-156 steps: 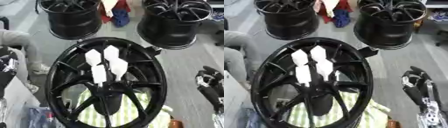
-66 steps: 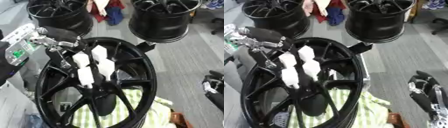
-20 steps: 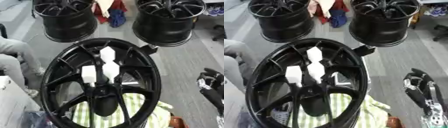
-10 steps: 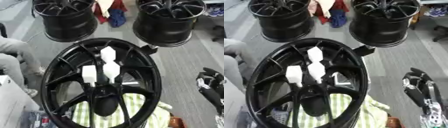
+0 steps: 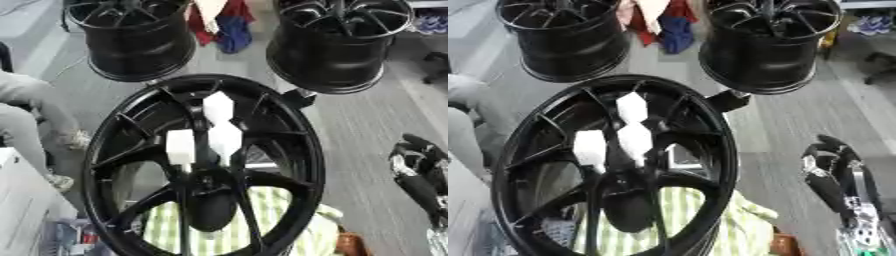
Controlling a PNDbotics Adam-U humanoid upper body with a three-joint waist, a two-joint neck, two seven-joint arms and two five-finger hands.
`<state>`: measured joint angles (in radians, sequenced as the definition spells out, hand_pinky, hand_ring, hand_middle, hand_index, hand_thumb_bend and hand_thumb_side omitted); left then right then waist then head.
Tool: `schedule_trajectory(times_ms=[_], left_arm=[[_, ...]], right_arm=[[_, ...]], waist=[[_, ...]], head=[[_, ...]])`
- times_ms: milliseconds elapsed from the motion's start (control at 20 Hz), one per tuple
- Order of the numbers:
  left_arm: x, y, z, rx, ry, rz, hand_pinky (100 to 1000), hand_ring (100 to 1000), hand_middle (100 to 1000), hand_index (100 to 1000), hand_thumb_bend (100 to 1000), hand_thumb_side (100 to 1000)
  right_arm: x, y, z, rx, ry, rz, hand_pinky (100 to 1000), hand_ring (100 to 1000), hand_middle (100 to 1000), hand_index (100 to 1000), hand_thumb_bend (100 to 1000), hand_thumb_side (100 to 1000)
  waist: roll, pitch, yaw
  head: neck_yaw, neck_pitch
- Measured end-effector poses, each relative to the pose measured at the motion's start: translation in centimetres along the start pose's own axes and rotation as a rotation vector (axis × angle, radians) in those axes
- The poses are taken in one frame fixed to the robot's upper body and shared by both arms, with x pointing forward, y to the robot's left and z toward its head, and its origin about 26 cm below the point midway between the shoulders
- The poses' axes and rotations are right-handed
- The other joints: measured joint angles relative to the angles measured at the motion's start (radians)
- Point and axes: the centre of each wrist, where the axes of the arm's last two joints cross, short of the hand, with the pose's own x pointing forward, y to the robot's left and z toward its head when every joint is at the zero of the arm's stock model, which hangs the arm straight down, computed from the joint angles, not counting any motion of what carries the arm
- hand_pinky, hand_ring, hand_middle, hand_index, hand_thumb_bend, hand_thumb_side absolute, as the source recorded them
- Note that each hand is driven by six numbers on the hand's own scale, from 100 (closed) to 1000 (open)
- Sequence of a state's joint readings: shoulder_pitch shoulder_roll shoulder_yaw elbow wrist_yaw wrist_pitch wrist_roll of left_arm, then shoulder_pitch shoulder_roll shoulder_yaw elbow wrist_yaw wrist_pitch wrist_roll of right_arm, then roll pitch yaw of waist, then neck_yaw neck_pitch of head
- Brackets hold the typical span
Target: Pull the pin out of the wheel hub.
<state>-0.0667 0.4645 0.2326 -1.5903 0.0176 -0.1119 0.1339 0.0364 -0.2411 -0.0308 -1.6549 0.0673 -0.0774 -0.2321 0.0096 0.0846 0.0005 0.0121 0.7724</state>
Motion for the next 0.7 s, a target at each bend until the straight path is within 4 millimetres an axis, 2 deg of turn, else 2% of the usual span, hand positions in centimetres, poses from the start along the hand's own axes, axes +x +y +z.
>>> schedule_trajectory(times_ms=[50,100,150,400,700], left_arm=[[0.1,-0.9,0.3,0.032,0.013,0.044,657,617,643,772,262,301],[0.2,-1.8,0.6,0.058,0.027,0.080,658,618,642,774,336,221],[0.3,-2.6,0.8,0.078,0.040,0.108,658,618,644,774,257,301],[0.6,-5.4,1.4,0.109,0.086,0.185,657,616,641,773,246,285],[0.6,-6.6,1.7,0.106,0.109,0.214,657,613,638,774,243,286]], right_arm=[[0.0,0.0,0.0,0.000,0.000,-0.001,710,608,675,811,100,302],[0.0,0.1,0.0,0.000,0.000,-0.003,710,608,675,811,100,313],[0.0,0.1,0.0,-0.001,0.001,-0.005,710,608,675,811,100,301],[0.0,0.2,0.0,-0.001,0.002,-0.011,710,608,675,811,100,303],[0.0,0.2,0.0,-0.002,0.002,-0.013,711,608,675,811,100,303]], waist=[[0.000,0.002,0.001],[0.000,0.002,0.001],[-0.002,0.002,0.001],[-0.005,0.002,0.005],[-0.005,0.002,0.008]], head=[[-0.001,0.000],[-0.002,0.000],[-0.003,0.000],[-0.007,-0.001],[-0.008,-0.001]])
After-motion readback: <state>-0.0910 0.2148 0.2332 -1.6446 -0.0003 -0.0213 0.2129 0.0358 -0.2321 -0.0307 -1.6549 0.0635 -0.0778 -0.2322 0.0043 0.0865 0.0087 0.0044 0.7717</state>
